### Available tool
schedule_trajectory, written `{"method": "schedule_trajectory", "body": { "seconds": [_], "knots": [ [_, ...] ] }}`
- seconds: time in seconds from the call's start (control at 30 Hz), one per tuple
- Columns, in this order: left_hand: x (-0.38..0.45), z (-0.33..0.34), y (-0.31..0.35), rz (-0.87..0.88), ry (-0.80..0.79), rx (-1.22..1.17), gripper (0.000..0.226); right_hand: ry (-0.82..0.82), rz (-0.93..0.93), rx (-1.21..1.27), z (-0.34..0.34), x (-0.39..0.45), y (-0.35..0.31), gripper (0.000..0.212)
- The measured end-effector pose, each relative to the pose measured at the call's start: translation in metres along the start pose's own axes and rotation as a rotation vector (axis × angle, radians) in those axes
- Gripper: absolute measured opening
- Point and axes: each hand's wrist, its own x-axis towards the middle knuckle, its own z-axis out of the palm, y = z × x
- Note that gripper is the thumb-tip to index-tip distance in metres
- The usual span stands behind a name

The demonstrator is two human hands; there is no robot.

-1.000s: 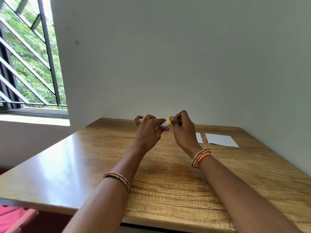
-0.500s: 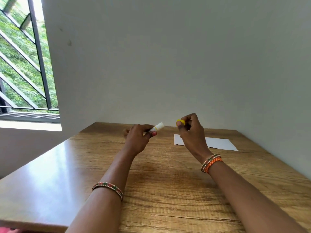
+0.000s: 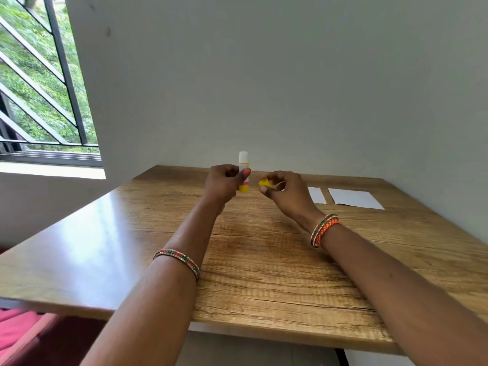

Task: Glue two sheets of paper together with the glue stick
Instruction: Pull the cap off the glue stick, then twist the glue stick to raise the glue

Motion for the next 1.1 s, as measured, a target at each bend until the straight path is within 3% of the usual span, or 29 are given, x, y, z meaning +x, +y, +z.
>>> {"method": "schedule_trajectory", "body": {
  "seconds": [0.13,0.33,0.43,0.5,0.53,0.63,0.8,1.1],
  "knots": [
    [0.002,0.003,-0.002,0.041,-0.011,0.055,0.01,-0.062,0.004,-0.015,0.002,-0.003,0.0,0.024],
    [0.0,0.006,0.004,0.111,0.012,0.102,0.02,-0.199,0.035,-0.383,0.002,-0.004,0.007,0.026],
    [-0.001,0.007,0.007,0.149,0.028,0.068,0.012,-0.263,0.053,-0.463,0.005,-0.003,0.008,0.06],
    [-0.002,0.007,0.008,0.161,0.049,0.019,0.009,-0.129,0.0,-0.365,0.004,-0.003,0.001,0.086],
    [-0.003,0.007,0.009,0.16,0.058,-0.029,0.008,-0.01,-0.05,-0.251,0.002,-0.002,-0.003,0.086],
    [-0.006,0.007,0.017,0.103,0.094,-0.234,0.012,0.207,-0.169,-0.003,-0.005,-0.001,-0.016,0.06],
    [-0.008,0.01,0.029,-0.004,0.082,-0.463,0.025,0.125,-0.221,0.039,-0.001,-0.006,-0.018,0.038],
    [-0.017,0.015,0.037,-0.023,0.03,-0.467,0.018,0.177,-0.259,0.132,0.004,-0.009,-0.023,0.024]
  ]
}}
